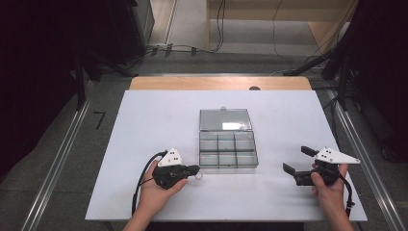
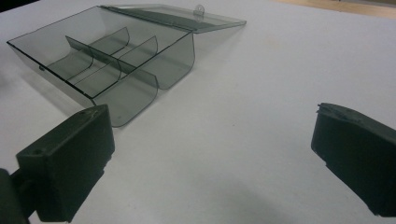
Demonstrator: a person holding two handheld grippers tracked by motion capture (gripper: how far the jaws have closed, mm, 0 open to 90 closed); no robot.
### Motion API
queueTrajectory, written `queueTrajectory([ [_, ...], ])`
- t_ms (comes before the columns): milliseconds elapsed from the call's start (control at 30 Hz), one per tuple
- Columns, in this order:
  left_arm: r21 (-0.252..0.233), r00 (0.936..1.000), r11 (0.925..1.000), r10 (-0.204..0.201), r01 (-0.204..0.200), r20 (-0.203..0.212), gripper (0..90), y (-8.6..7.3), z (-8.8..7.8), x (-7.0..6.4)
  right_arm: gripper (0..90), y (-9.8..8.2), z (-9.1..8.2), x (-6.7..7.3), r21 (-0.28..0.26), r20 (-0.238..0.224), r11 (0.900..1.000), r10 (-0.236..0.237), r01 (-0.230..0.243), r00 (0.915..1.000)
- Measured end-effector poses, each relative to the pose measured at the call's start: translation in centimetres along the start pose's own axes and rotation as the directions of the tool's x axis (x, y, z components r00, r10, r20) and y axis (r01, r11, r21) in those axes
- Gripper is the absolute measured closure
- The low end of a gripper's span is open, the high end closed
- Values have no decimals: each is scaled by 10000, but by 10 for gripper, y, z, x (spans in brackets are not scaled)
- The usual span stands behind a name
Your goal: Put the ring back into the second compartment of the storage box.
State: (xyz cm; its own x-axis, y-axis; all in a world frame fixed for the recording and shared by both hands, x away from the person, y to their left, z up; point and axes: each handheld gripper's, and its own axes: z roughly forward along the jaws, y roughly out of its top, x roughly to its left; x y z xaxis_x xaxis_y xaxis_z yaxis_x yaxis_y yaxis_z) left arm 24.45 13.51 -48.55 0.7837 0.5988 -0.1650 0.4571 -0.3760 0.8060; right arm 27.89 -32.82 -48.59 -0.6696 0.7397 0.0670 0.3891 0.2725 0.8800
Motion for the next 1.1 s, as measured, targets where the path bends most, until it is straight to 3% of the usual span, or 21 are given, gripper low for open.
queueTrajectory([
  [833,-338,9999,9994,61,-58,111,860,12,-2,1,0,0,0,1,-8,-11,10000,-33,33,10000],
  [1100,-478,9993,9987,-167,183,336,859,18,6,5,0,1,-2,2,-117,-21,9999,92,-92,10000],
])
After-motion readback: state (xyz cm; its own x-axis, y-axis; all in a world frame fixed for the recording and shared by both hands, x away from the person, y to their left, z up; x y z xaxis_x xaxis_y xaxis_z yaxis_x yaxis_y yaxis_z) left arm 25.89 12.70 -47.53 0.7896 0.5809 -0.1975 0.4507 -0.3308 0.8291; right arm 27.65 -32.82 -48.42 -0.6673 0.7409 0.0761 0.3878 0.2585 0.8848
